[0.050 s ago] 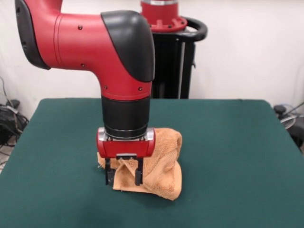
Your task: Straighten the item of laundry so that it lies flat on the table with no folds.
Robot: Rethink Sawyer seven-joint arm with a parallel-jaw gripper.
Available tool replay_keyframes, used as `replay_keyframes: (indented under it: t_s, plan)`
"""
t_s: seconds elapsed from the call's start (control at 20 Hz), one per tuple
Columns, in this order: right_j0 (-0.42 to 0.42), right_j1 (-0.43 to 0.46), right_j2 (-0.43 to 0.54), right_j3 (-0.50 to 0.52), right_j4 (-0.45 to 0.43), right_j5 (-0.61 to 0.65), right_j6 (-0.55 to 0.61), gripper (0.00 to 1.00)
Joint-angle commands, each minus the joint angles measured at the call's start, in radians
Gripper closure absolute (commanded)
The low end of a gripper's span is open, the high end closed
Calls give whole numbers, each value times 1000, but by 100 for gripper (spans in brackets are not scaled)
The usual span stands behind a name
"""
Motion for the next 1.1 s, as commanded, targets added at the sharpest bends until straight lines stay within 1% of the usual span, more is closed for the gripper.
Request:
replay_keyframes:
  t_s: [0.05,0.25,0.4,0.8,1.1]
  plan:
    - [-15,18,80,48,-87,-29,-105,0]
    - [-3,9,78,60,-99,-30,-78,0]
    - [2,1,67,87,-116,-61,-45,0]
    - [9,38,42,99,-157,-120,6,0]
    - [0,63,36,95,-169,-131,3,0]
